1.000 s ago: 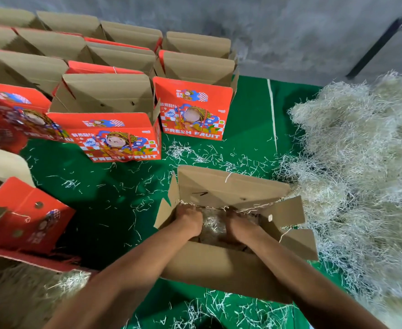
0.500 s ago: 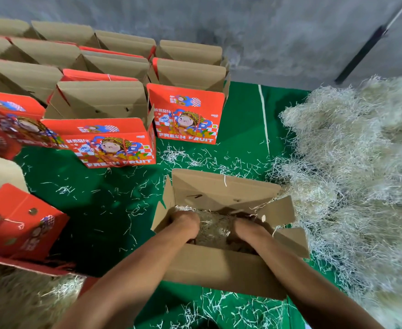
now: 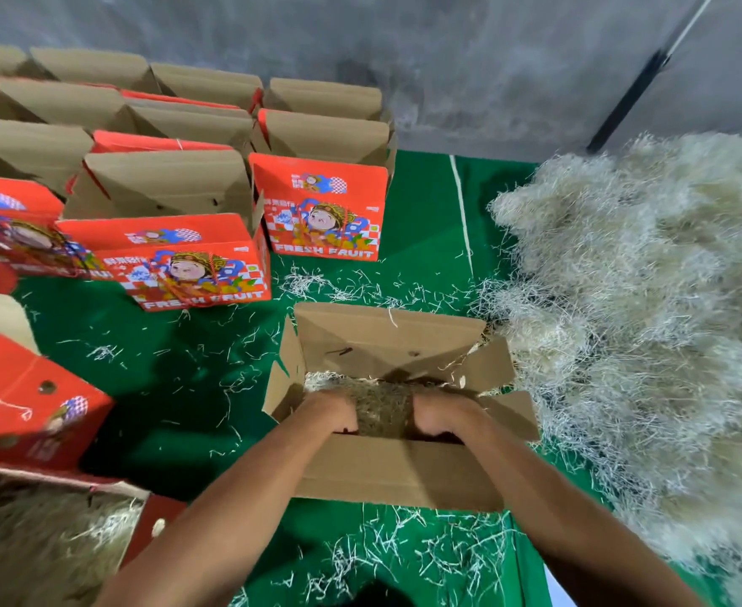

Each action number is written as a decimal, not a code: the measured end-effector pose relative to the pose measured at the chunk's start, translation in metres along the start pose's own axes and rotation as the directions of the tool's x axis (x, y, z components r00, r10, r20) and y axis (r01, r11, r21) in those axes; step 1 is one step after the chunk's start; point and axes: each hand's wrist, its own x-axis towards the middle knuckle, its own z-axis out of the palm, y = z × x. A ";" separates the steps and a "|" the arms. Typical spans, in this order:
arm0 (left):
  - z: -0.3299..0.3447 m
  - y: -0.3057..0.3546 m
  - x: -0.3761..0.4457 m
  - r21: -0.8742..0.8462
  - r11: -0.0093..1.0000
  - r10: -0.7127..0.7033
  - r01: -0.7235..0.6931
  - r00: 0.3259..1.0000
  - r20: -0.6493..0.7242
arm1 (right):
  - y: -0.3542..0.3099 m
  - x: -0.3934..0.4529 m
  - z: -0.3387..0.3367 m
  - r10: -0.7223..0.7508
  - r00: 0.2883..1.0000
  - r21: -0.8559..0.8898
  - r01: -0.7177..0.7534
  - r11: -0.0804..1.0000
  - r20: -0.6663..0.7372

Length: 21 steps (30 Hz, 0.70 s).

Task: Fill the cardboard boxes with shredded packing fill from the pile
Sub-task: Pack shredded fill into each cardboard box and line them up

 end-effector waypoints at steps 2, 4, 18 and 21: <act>0.006 -0.007 -0.001 0.022 0.999 -0.047 0.046 0.998 0.046 | 0.003 -0.005 0.004 0.030 0.998 0.065 -0.034 0.997 0.061; 0.007 -0.008 -0.003 0.047 0.995 -0.083 0.083 0.997 -0.006 | 0.002 -0.015 0.004 -0.008 0.999 0.155 0.001 0.988 0.046; -0.069 0.085 -0.107 -0.271 0.775 0.289 -0.571 0.701 -0.652 | 0.074 -0.099 -0.038 -0.061 0.611 0.489 0.686 0.538 -0.789; -0.057 0.100 -0.119 -0.309 0.716 0.324 -0.626 0.690 -0.647 | 0.109 -0.106 -0.027 0.049 0.594 0.554 0.715 0.426 -0.803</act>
